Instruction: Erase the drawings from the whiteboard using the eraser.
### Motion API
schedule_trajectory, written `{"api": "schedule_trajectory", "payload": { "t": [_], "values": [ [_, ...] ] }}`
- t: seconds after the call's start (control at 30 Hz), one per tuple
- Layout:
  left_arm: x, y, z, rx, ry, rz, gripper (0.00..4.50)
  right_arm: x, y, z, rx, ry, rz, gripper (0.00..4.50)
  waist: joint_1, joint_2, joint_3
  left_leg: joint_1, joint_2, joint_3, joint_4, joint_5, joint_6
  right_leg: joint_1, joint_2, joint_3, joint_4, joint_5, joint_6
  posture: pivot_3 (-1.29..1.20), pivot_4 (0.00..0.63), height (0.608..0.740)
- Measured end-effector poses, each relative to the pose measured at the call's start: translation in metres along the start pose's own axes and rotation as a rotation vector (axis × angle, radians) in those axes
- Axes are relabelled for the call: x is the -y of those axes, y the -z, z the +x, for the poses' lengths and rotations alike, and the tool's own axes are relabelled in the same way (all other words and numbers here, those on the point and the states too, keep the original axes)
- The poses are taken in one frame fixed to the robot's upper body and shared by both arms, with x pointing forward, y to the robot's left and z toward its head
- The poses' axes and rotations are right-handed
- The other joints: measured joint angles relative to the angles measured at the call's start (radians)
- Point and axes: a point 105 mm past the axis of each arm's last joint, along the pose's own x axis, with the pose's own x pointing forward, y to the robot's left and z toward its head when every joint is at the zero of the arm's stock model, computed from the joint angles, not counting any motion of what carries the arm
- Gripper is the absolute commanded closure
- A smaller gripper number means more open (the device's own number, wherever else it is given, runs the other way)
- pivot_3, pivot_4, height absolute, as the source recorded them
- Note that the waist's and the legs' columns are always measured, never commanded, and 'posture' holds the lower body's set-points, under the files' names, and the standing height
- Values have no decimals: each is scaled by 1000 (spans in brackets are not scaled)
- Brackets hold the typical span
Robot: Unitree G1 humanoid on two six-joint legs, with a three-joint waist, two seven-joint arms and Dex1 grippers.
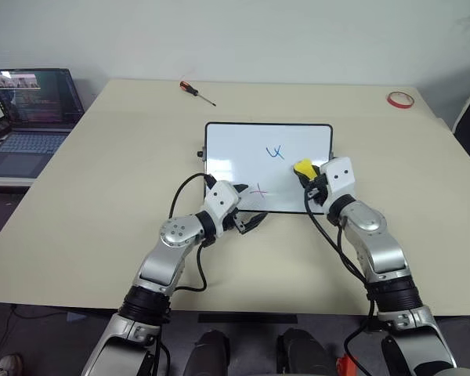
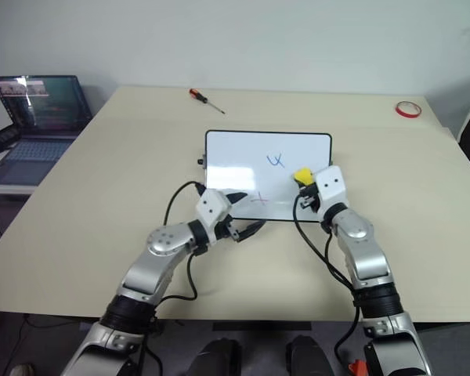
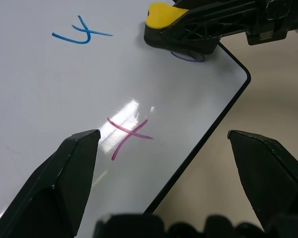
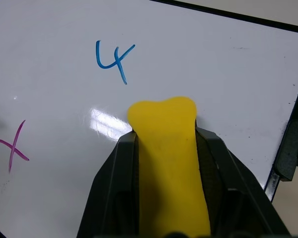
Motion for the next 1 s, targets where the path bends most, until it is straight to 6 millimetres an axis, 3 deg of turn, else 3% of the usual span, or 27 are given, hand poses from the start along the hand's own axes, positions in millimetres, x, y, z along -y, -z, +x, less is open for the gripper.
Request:
{"api": "schedule_trajectory", "payload": {
  "t": [0.17, 0.43, 1.0],
  "values": [
    [0, -1, 0, 3, -4, 2, 0, -1, 2, -1, -18, -17, -31, 3293, 0, 0, 0, 1, 0, 0, 0, 0, 0, 0, 0, 0, 1, 0, 0, 0, 150, 740],
    [-2, -3, -1, 9, -13, 5, 0, -10, 28, -27, -119, -66, -60, 3293, 2, -1, -1, 3, 0, -1, 0, 0, 0, 3, 0, -1, 1, 0, 0, 0, 150, 740],
    [-5, -3, -1, 21, -37, -15, 0, 20, 52, -70, -270, 15, -88, 3293, 8, -4, -3, 4, -1, -2, 1, 1, 1, 6, -1, -2, -1, 1, 1, 0, 150, 740]
  ]
}}
